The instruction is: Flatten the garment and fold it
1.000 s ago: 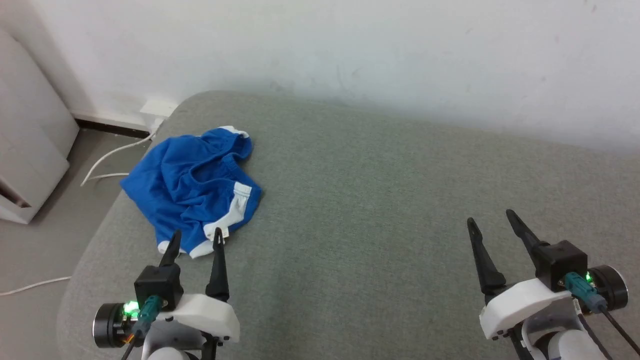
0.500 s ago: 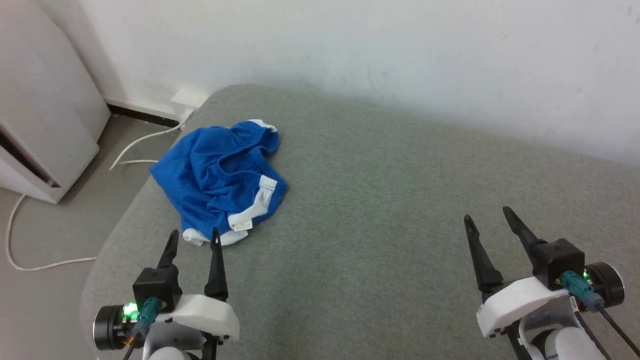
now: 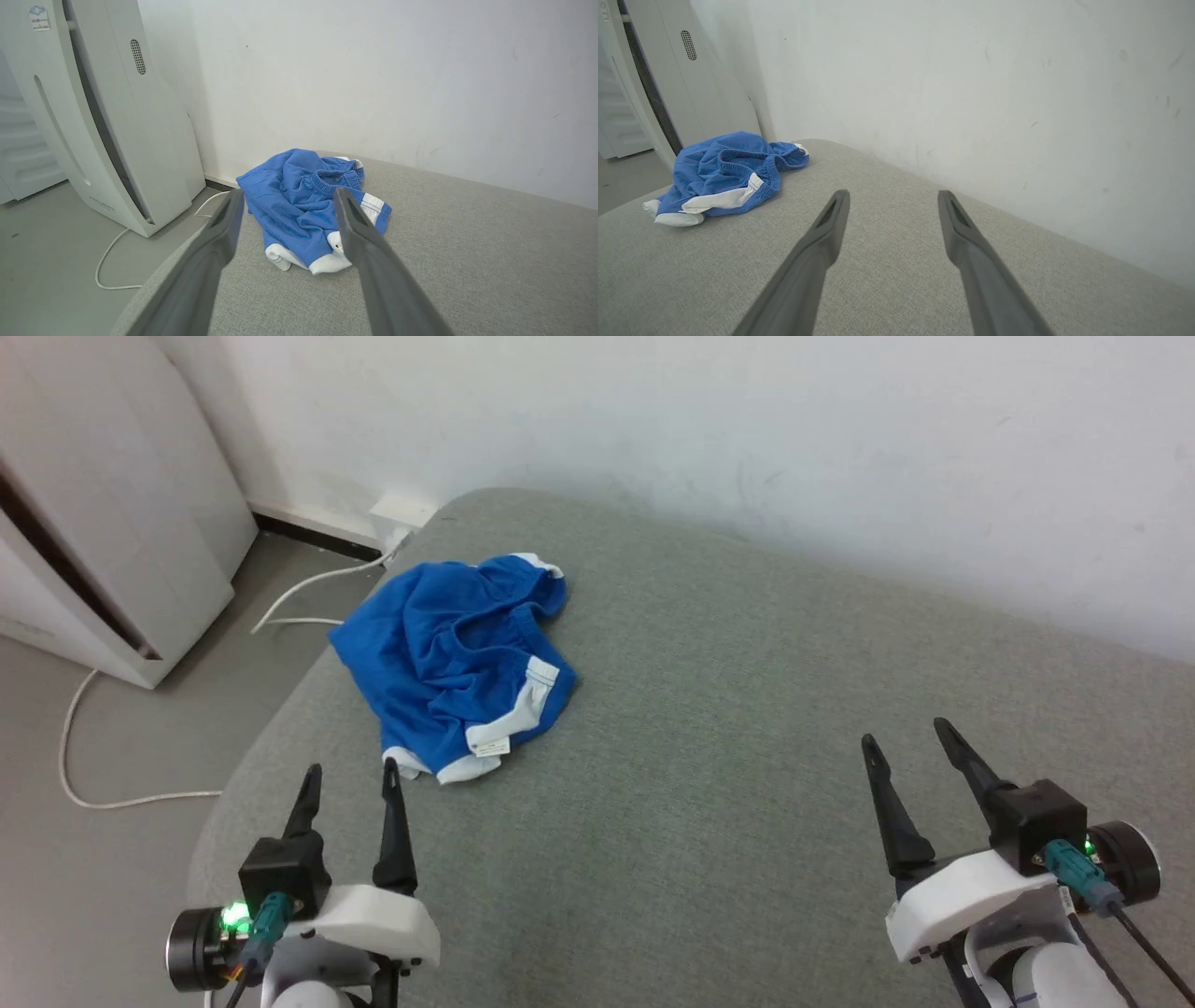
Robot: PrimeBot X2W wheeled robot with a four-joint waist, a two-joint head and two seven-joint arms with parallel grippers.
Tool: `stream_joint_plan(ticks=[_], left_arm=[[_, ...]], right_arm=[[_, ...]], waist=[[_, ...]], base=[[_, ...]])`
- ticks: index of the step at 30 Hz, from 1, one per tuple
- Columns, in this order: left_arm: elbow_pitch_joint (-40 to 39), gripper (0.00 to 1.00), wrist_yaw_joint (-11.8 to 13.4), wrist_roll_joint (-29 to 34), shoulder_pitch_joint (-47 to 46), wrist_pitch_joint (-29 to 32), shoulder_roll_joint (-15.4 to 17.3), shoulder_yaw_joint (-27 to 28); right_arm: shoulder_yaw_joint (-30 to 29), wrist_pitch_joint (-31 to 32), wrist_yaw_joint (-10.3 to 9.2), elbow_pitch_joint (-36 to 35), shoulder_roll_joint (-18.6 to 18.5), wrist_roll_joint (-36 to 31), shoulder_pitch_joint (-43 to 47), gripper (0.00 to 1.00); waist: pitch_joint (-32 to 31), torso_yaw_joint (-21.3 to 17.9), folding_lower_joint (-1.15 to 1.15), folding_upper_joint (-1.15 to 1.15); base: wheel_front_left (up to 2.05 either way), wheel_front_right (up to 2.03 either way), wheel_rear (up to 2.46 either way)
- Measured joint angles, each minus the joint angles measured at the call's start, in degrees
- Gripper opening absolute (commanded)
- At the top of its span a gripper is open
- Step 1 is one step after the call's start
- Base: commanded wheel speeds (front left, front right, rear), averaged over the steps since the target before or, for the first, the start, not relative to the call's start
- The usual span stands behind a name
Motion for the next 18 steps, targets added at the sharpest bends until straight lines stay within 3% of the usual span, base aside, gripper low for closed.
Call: stream_joint_plan(ticks=[18], left_arm=[[1.8,1.00,1.9,-1.6,0.0,-2.1,1.2,-0.4]], right_arm=[[1.3,-1.3,0.00,1.3,0.0,0.6,-0.5,1.00]], waist=[[-0.6,4.8,0.00,0.00]], base=[[0.00,0.00,0.00]])
